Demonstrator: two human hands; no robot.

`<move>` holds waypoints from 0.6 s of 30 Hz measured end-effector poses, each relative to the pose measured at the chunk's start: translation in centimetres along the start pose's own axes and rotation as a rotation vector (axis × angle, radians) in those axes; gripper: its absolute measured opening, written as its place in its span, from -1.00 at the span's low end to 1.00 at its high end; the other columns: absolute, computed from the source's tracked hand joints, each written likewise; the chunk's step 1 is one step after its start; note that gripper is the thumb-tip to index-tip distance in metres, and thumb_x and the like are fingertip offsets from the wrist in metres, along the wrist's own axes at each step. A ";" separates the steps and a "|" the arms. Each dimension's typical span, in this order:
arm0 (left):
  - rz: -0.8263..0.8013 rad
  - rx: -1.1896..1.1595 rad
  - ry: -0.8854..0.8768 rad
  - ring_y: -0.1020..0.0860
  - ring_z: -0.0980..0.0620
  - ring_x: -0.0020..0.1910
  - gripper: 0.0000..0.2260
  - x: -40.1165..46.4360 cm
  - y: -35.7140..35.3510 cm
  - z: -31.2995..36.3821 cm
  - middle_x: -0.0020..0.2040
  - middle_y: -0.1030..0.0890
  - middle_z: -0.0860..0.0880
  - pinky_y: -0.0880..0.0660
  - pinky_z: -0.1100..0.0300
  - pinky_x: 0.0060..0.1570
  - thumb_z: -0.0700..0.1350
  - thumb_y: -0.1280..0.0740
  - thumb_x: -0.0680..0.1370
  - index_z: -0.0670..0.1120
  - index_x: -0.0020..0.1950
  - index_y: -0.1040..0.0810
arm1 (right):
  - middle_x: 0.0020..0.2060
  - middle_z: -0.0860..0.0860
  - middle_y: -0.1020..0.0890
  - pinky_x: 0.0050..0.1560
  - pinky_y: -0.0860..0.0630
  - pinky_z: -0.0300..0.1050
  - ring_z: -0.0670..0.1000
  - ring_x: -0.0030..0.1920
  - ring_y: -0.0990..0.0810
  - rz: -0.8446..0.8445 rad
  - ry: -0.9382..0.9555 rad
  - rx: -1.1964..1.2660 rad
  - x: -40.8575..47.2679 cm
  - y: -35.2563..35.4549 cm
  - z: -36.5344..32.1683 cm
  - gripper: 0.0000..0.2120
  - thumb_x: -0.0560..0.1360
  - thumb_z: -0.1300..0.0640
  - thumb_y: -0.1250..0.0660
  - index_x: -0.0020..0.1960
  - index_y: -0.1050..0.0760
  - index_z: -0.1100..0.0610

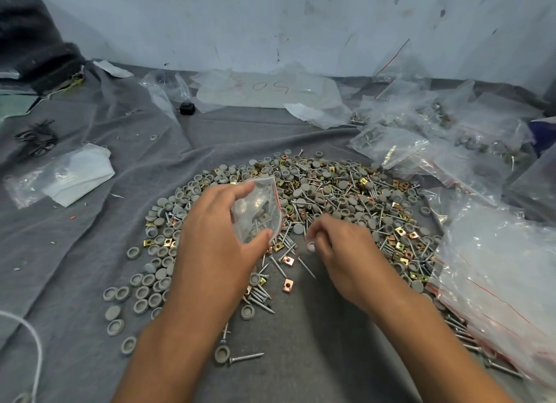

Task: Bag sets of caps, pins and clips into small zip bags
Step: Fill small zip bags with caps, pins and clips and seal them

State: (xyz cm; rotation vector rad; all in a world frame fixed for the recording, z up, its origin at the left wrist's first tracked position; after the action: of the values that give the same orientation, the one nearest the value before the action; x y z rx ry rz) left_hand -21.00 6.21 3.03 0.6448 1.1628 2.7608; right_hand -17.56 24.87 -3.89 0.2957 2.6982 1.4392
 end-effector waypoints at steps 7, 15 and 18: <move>0.002 0.016 -0.010 -0.45 0.18 0.02 -0.42 -0.1 -0.1 0.1 0.15 -0.46 0.21 -0.33 0.28 0.07 -0.05 -0.57 0.39 0.10 0.37 -0.49 | 0.01 -0.10 -0.53 -0.10 -0.37 -0.12 -0.05 0.01 -0.48 0.133 0.034 -0.180 1.4 -0.7 -0.9 -0.83 0.62 -0.10 -0.31 0.14 -0.51 -0.06; -0.012 0.026 -0.022 -0.46 0.15 0.02 -0.42 -0.1 -0.4 0.2 0.13 -0.45 0.21 -0.43 0.20 0.12 -0.07 -0.59 0.37 0.08 0.35 -0.51 | -0.25 -0.20 -0.50 -0.21 -0.32 -0.22 -0.17 -0.24 -0.45 0.416 0.133 0.162 1.2 3.0 -2.2 -0.93 0.59 -0.02 -0.38 0.01 -0.61 -0.05; -0.018 0.026 -0.032 -0.45 0.14 0.01 -0.43 -0.1 -0.6 0.3 0.13 -0.46 0.19 -0.37 0.25 0.07 -0.07 -0.59 0.35 0.06 0.33 -0.53 | -0.37 -0.22 -0.39 -0.27 -0.26 -0.35 -0.15 -0.33 -0.38 0.517 0.316 0.444 0.1 5.6 -4.7 -0.95 0.53 0.01 -0.47 -0.03 -0.64 -0.05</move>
State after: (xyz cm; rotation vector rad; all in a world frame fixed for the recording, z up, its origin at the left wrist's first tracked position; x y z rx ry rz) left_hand -20.86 6.86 2.79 0.6754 1.1946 2.7148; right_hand -17.55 24.12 3.35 0.9226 3.3646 1.0068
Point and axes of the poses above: each hand's wrist, its own x-axis towards the middle knuckle, its own y-axis out of the back of the hand, z = x × y, the point moved 8 cm from there along x, towards the middle knuckle
